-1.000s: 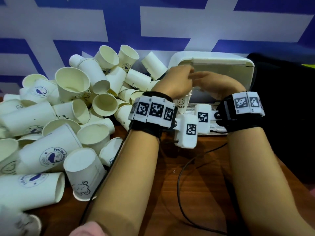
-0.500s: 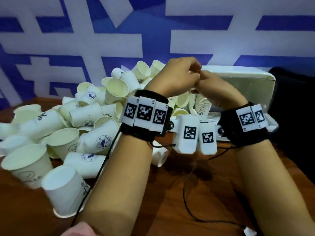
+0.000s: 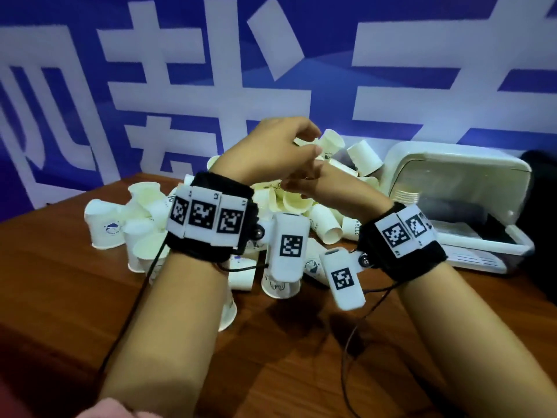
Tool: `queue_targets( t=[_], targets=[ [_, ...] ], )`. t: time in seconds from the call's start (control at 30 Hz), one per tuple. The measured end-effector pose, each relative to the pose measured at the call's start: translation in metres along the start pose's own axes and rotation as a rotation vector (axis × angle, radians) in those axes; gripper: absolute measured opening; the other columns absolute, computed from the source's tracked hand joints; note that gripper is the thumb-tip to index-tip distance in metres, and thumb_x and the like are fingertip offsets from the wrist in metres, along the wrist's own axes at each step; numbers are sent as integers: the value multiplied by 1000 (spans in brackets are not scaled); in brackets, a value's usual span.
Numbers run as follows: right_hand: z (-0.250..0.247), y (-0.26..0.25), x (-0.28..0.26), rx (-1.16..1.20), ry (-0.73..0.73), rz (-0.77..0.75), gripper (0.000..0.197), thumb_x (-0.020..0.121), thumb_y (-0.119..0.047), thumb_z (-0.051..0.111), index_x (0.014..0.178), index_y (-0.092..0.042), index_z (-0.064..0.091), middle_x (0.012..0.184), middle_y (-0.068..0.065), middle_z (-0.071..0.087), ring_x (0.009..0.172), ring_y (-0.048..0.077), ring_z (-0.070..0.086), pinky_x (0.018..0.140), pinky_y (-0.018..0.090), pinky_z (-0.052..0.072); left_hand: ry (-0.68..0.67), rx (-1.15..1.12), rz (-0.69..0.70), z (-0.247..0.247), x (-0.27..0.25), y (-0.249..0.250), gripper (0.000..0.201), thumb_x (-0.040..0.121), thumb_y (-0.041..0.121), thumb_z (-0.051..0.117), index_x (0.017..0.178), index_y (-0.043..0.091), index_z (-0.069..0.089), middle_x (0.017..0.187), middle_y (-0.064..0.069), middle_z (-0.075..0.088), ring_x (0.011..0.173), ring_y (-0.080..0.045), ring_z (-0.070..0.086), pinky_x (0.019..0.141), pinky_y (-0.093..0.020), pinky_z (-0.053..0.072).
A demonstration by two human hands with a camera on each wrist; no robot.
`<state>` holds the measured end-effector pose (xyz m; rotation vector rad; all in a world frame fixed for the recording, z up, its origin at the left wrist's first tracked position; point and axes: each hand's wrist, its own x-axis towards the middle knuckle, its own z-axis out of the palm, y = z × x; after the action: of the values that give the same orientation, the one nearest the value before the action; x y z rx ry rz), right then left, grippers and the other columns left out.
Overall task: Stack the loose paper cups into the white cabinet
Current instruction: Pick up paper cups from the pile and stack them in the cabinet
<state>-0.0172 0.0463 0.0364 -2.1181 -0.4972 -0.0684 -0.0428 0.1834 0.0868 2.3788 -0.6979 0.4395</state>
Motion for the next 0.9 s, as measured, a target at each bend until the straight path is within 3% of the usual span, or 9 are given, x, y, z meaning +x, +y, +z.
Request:
queue_targets(
  t=[0.1, 0.17, 0.23, 0.4, 0.47, 0.57, 0.77, 0.83, 0.9],
  targets=[
    [23, -6, 0, -156, -63, 24, 32, 91, -27, 65, 120, -13, 60, 117, 0, 64, 106, 14, 60, 94, 32, 50, -28, -24, -54, -18, -24, -24, 33, 94, 36, 56, 125, 27, 58, 124, 13, 60, 102, -5, 57, 89, -22, 45],
    [35, -12, -2, -234, -108, 5, 34, 92, -29, 64, 121, -14, 59, 115, -2, 63, 101, 13, 60, 93, 32, 51, -54, -40, -119, -25, -37, -44, 31, 93, 37, 57, 122, 27, 59, 118, 11, 61, 101, -9, 60, 93, -34, 50],
    [48, -19, -6, -275, -169, -15, 35, 91, -29, 65, 121, -13, 59, 113, -1, 64, 97, 12, 61, 85, 28, 52, -97, -23, -197, -30, -51, -65, 28, 92, 37, 57, 117, 24, 60, 111, 9, 62, 98, -11, 61, 91, -38, 53],
    [80, -32, -9, -407, -350, -52, 44, 87, -33, 71, 124, -15, 57, 116, -5, 63, 101, 10, 61, 83, 20, 51, -240, -2, -296, -31, -84, -107, 14, 93, 31, 58, 102, 21, 61, 99, 6, 65, 89, -11, 65, 80, -31, 57],
    [93, -35, -9, -511, -409, -85, 48, 85, -36, 72, 126, -17, 55, 121, -6, 61, 101, 8, 58, 72, 5, 44, -307, 13, -302, -30, -93, -120, 16, 94, 28, 56, 105, 17, 61, 99, 4, 65, 87, -9, 65, 77, -28, 56],
    [111, -36, -9, -644, -485, -128, 54, 84, -39, 72, 129, -17, 52, 120, -6, 57, 99, 6, 51, 65, -1, 36, -432, 8, -303, -30, -104, -132, 18, 95, 26, 56, 110, 17, 58, 102, 3, 63, 89, -10, 65, 76, -24, 55],
    [138, -36, -12, -707, -536, -182, 58, 79, -45, 75, 124, -16, 53, 107, -8, 52, 97, 11, 50, 73, 14, 39, -580, 17, -305, -36, -121, -154, 24, 93, 35, 57, 114, 24, 56, 109, 2, 65, 97, -15, 66, 91, -36, 54],
    [143, -36, -14, -727, -542, -201, 62, 77, -46, 77, 125, -15, 54, 110, -3, 55, 101, 15, 52, 83, 26, 45, -600, -14, -294, -35, -125, -158, 24, 93, 33, 58, 114, 22, 56, 109, 0, 65, 98, -16, 66, 90, -34, 55],
    [148, -35, -16, -749, -532, -218, 63, 76, -45, 78, 126, -14, 55, 115, 0, 56, 103, 16, 52, 87, 29, 45, -615, -61, -285, -33, -129, -160, 23, 94, 29, 58, 115, 19, 56, 111, -2, 63, 99, -15, 65, 86, -29, 56]
  ],
)
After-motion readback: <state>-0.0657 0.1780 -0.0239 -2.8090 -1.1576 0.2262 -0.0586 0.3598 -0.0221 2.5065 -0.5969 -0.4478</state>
